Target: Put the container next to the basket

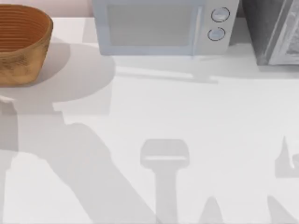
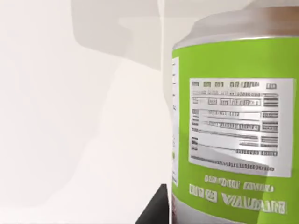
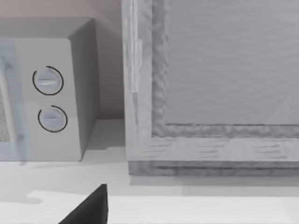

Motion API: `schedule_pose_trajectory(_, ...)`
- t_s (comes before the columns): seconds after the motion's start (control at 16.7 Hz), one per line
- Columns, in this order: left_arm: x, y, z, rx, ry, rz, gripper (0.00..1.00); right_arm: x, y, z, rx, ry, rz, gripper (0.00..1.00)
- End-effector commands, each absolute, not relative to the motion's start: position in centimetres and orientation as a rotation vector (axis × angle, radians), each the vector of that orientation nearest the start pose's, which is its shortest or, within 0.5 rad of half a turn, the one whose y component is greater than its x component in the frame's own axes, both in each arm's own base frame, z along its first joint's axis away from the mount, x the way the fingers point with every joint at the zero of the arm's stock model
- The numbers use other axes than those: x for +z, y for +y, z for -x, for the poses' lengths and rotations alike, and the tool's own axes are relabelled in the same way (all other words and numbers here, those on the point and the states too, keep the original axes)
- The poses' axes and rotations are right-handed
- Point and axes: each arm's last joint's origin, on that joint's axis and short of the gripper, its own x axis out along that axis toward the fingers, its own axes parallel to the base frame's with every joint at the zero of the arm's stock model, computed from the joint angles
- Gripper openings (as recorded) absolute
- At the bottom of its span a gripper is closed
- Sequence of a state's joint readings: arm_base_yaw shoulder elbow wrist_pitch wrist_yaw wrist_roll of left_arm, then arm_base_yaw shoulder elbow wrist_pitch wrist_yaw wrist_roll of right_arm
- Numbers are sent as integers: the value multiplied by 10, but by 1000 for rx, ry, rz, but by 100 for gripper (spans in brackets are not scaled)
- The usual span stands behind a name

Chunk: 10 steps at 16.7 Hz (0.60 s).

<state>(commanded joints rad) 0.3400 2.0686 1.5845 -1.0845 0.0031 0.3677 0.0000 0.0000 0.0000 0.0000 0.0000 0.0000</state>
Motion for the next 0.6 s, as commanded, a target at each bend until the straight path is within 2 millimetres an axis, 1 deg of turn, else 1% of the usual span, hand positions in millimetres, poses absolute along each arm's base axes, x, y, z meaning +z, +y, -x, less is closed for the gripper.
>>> schedule_pose_trajectory(0.48, 172, 136, -373, -16, 1568, -15, 98, 160, -1, -106, 0, 0, 0, 100)
schedule_pose_trajectory(0.54, 172, 136, -373, -16, 1568, -15, 100, 160, -1, -106, 0, 0, 0, 100)
schedule_pose_trajectory(0.6, 172, 136, -373, -16, 1568, -15, 100, 160, -1, -106, 0, 0, 0, 100)
